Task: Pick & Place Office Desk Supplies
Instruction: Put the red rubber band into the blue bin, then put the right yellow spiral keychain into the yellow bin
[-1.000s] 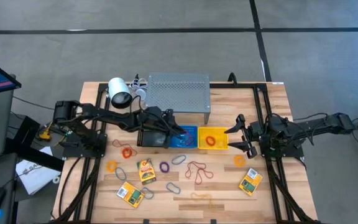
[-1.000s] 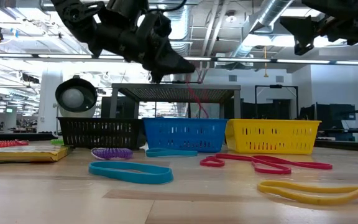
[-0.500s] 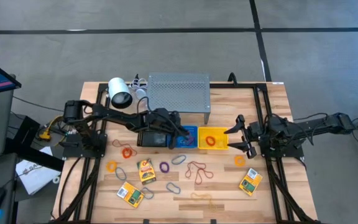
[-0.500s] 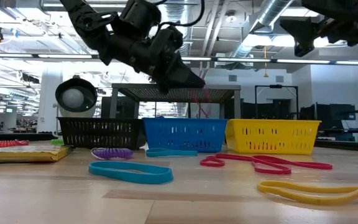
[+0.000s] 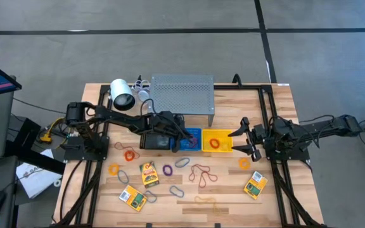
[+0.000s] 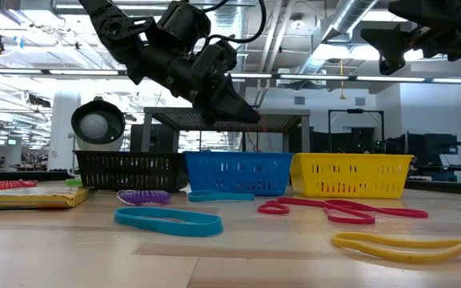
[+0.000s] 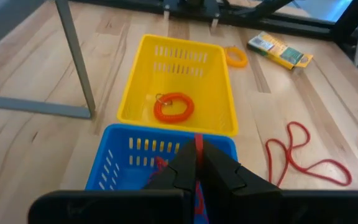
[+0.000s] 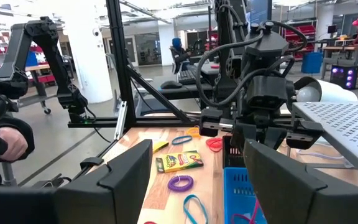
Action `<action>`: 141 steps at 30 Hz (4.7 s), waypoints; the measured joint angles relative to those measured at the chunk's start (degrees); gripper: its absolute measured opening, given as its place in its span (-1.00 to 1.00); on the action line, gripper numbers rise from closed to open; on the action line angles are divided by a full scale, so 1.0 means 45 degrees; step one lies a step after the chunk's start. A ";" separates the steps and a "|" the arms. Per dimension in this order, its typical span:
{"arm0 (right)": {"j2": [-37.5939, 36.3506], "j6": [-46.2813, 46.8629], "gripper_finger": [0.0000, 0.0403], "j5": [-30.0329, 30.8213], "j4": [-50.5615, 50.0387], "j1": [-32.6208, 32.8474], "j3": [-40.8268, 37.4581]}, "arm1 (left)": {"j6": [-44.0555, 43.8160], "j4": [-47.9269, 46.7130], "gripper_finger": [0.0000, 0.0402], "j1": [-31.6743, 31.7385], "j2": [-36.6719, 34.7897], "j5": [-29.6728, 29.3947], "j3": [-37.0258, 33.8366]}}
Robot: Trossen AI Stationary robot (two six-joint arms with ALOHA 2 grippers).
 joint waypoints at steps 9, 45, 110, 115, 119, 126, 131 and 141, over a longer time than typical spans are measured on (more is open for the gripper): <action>0.0000 -0.0025 0.24 -0.0004 -0.0005 0.0000 0.0000 | -0.0035 -0.0357 -0.97 -0.0199 -0.0002 -0.0132 0.0000; 0.0005 -0.0020 0.24 -0.0002 -0.0019 -0.0005 0.0000 | -0.0495 -0.1829 -0.97 -0.0398 0.0573 -0.0684 0.0074; 0.2016 0.0750 0.24 0.0001 0.1847 -0.0005 0.0005 | 0.0502 -0.4032 -0.16 -0.0940 0.0238 -0.1700 0.1598; 0.2011 0.0768 0.24 0.0005 0.2074 -0.0005 0.0005 | 0.0488 -0.3554 -0.15 -0.1187 0.0238 -0.1122 0.1598; 0.2011 0.1304 0.24 0.0005 0.2069 -0.0005 0.0005 | 0.0491 -0.3177 -0.15 -0.1468 0.0086 -0.0814 0.1598; 0.2013 0.1651 0.24 0.0005 0.2016 -0.0005 0.0000 | 0.0490 -0.3021 -0.15 -0.1776 -0.1111 -0.0809 0.1603; 0.1992 0.1660 0.24 0.0005 0.2059 -0.0010 0.0000 | 0.0488 -0.4078 -0.15 -0.1816 -0.2698 -0.0537 0.1589; 0.2035 0.2398 0.24 -0.0033 0.1843 0.0307 0.0782 | 0.0355 -0.4627 -0.15 -0.2323 -0.5812 -0.0370 -0.0317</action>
